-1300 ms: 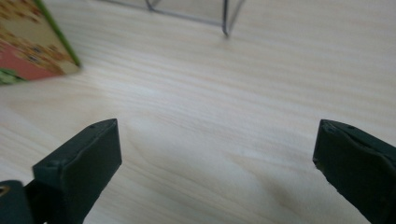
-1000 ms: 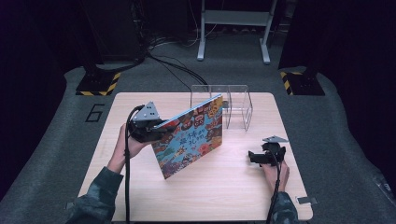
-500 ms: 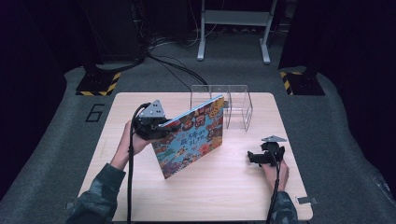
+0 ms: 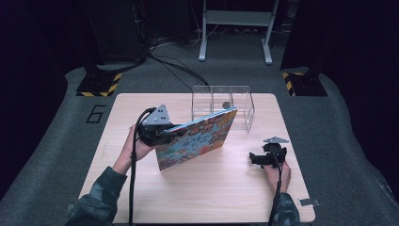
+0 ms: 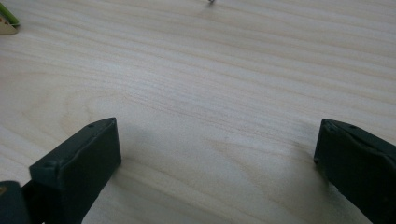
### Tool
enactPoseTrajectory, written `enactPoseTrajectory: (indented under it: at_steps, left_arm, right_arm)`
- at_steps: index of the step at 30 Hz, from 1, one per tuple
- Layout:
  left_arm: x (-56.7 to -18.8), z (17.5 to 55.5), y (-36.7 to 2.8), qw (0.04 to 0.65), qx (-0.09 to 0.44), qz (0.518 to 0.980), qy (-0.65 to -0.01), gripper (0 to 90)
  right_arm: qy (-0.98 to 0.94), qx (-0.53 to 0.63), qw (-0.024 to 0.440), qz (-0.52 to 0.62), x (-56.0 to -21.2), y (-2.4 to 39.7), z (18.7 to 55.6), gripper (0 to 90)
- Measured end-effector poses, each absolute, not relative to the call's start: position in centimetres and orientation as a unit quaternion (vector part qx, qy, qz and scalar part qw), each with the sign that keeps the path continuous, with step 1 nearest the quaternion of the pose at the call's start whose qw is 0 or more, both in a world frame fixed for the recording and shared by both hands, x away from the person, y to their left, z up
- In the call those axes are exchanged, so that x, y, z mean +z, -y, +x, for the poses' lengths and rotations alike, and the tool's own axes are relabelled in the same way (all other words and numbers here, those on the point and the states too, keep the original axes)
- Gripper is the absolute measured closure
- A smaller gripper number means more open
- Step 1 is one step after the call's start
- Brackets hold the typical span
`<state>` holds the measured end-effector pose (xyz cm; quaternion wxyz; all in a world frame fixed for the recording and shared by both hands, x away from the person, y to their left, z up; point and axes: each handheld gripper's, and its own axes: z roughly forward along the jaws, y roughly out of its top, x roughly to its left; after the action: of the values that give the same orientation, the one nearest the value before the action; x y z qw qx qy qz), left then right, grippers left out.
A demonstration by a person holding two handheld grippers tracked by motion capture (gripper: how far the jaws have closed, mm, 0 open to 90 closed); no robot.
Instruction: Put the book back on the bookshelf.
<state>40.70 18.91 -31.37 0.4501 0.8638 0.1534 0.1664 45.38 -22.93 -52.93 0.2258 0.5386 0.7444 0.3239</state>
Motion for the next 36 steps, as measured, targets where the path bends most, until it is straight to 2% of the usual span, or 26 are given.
enactPoseTrajectory:
  at_steps: [18,36]
  left_arm:
    - [-29.6,40.5,-20.7,0.469,0.208,0.833,-0.206,80.5]
    - [-28.6,41.9,-22.1,0.46,0.214,0.82,-0.266,80.4]
  right_arm:
    - [-0.745,0.324,0.226,0.538,-52.9,22.9,45.4,0.0]
    - [-0.745,0.324,0.226,0.538,-52.9,22.9,45.4,0.1]
